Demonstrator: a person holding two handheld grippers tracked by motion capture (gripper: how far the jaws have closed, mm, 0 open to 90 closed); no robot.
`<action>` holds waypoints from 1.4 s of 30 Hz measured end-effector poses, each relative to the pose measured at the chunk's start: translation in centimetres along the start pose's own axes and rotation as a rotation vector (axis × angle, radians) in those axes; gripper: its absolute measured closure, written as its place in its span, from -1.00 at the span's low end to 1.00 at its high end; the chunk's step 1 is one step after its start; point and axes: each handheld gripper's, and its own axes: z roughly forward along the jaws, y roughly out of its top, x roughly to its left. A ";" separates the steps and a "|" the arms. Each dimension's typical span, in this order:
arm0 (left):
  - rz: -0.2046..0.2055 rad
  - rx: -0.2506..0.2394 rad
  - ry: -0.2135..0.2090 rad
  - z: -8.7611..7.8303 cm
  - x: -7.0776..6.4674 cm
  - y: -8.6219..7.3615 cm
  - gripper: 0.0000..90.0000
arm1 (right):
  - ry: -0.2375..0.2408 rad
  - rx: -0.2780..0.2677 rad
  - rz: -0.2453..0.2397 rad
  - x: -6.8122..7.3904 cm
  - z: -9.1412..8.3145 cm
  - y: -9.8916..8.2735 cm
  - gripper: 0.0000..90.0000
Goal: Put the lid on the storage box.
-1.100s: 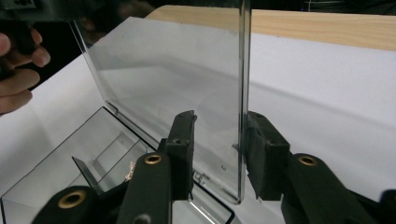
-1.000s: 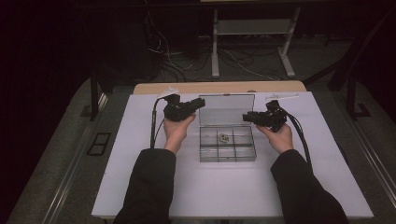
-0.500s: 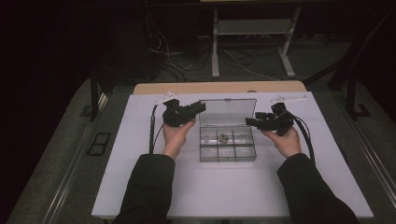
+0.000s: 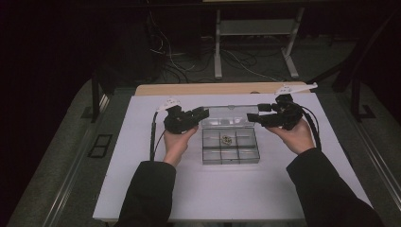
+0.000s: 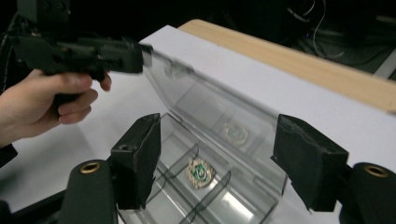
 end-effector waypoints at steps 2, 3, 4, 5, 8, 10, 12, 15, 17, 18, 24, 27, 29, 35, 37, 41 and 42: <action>0.010 0.003 0.000 -0.1 -0.2 -0.1 0.37 | 0.006 -0.002 -0.023 0.5 0.0 0.8 -0.30; 0.010 0.001 0.001 -0.2 -0.3 -0.1 0.36 | 0.005 -0.005 -0.032 0.7 0.0 1.2 -0.30; 0.014 0.004 0.000 -0.2 -0.4 -0.2 0.36 | 0.005 -0.010 -0.036 0.9 0.1 1.5 -0.30; 0.018 0.003 -0.001 -0.3 -0.4 -0.3 0.35 | 0.009 -0.015 -0.040 1.0 0.2 1.8 -0.29; 0.022 -0.003 0.000 -0.4 -0.6 -0.4 0.34 | 0.005 -0.016 -0.052 1.5 0.6 2.6 -0.26; 0.029 0.001 -0.002 -0.5 -0.7 -0.5 0.33 | -0.004 -0.011 -0.061 1.6 1.0 3.0 -0.20; 0.036 0.003 0.000 -0.5 -0.8 -0.6 0.32 | -0.019 -0.011 -0.057 1.4 1.3 3.2 -0.05; 0.047 0.004 0.001 -0.7 -1.0 -0.7 0.31 | -0.031 -0.013 -0.037 1.1 1.7 3.1 0.34; 0.057 0.005 0.000 -0.8 -1.1 -0.9 0.31 | -0.020 0.011 -0.026 0.8 2.1 2.9 0.61; 0.060 0.007 -0.003 -0.9 -1.1 -0.9 0.30 | -0.022 0.018 -0.032 0.7 2.3 2.9 0.70; 0.075 0.007 0.000 -1.1 -1.4 -1.2 0.29 | -0.025 0.047 -0.024 0.7 2.9 2.2 0.95; 0.080 0.016 0.001 -1.3 -1.5 -1.4 0.27 | -0.016 0.052 -0.020 0.8 3.1 1.6 0.96; 0.092 0.022 0.008 -1.4 -1.7 -1.4 0.26 | -0.008 0.053 -0.009 0.8 3.1 1.2 0.96; 0.084 0.031 0.017 -1.8 -2.0 -2.0 0.17 | 0.020 0.042 0.017 0.8 3.1 0.1 0.96; 0.074 0.044 0.019 -1.8 -2.1 -2.2 0.11 | 0.027 0.042 0.017 1.0 3.1 -0.1 0.96; 0.060 0.087 0.047 -1.8 -2.1 -2.5 -0.09 | 0.042 0.052 0.006 1.5 3.2 -0.7 0.95; 0.057 0.094 0.057 -1.8 -2.2 -2.5 -0.15 | 0.046 0.055 0.004 1.6 3.2 -0.8 0.95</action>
